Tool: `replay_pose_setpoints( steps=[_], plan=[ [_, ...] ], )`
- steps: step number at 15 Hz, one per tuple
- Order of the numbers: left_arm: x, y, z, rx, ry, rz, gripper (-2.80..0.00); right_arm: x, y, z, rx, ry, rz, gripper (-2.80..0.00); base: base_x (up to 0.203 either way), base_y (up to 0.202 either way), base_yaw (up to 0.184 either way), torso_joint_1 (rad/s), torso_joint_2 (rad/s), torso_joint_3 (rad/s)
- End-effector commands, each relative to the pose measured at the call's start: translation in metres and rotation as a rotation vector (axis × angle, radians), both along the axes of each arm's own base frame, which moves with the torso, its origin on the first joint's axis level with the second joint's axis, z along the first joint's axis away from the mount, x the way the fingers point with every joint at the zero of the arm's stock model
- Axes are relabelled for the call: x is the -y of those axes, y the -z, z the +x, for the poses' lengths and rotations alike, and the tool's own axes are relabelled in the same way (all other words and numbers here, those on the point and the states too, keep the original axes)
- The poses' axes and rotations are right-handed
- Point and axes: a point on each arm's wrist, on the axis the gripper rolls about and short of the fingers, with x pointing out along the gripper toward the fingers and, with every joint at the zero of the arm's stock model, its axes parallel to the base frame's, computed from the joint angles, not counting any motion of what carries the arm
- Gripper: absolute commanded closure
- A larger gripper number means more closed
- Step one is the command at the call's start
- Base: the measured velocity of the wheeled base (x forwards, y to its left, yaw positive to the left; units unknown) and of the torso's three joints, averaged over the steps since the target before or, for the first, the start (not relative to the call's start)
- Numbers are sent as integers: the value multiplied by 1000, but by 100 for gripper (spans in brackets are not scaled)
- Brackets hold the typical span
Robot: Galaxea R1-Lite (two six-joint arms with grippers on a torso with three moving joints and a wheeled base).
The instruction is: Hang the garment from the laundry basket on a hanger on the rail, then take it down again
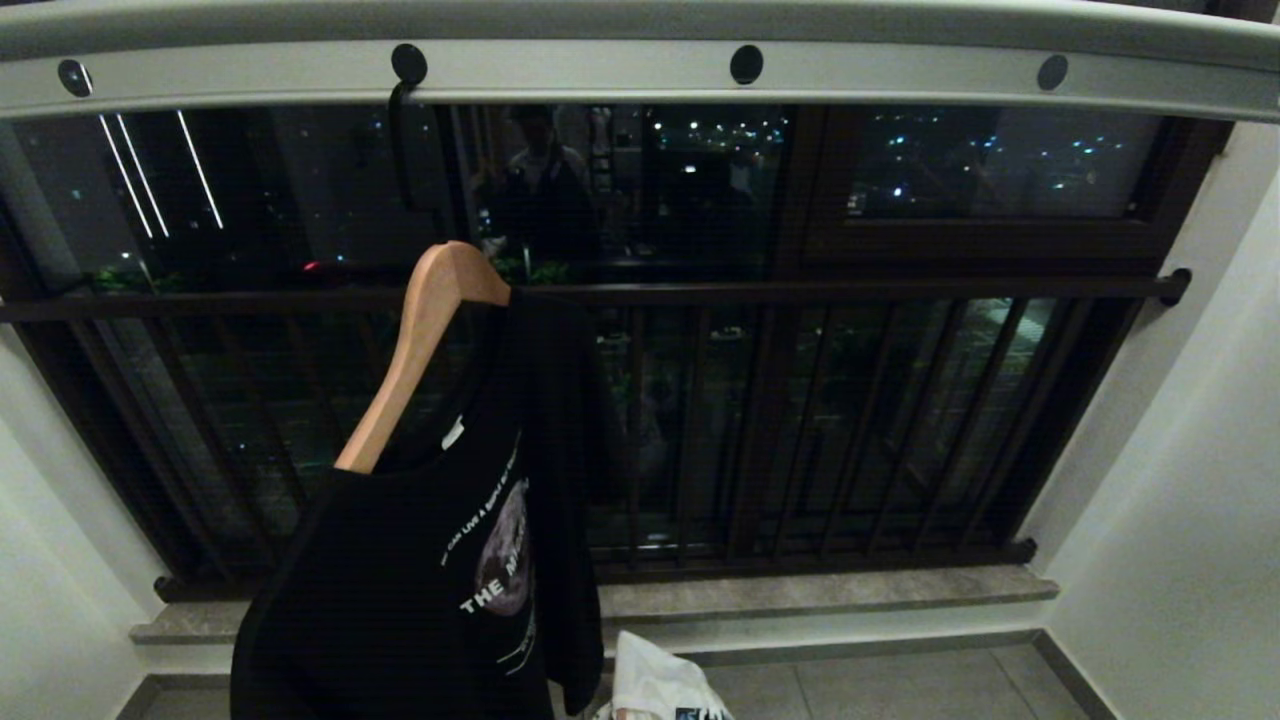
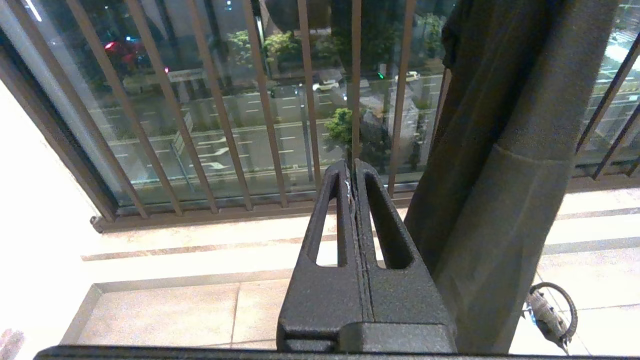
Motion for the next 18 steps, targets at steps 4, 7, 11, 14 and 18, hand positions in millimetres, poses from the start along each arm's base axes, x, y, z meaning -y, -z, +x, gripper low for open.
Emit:
replay_pose_setpoints(
  steps=[4, 7, 11, 14, 18],
  plan=[
    [0, 1, 0, -2, 0, 0, 0, 0, 0, 0, -1, -1, -1, 0, 0, 0, 0, 0, 0, 0],
    [0, 1, 0, -2, 0, 0, 0, 0, 0, 0, -1, -1, -1, 0, 0, 0, 0, 0, 0, 0],
    [0, 1, 0, -2, 0, 0, 0, 0, 0, 0, -1, -1, -1, 0, 0, 0, 0, 0, 0, 0],
    [0, 1, 0, -2, 0, 0, 0, 0, 0, 0, -1, -1, -1, 0, 0, 0, 0, 0, 0, 0],
    [0, 1, 0, -2, -2, -1, 0, 0, 0, 0, -1, -1, -1, 0, 0, 0, 0, 0, 0, 0]
  ],
)
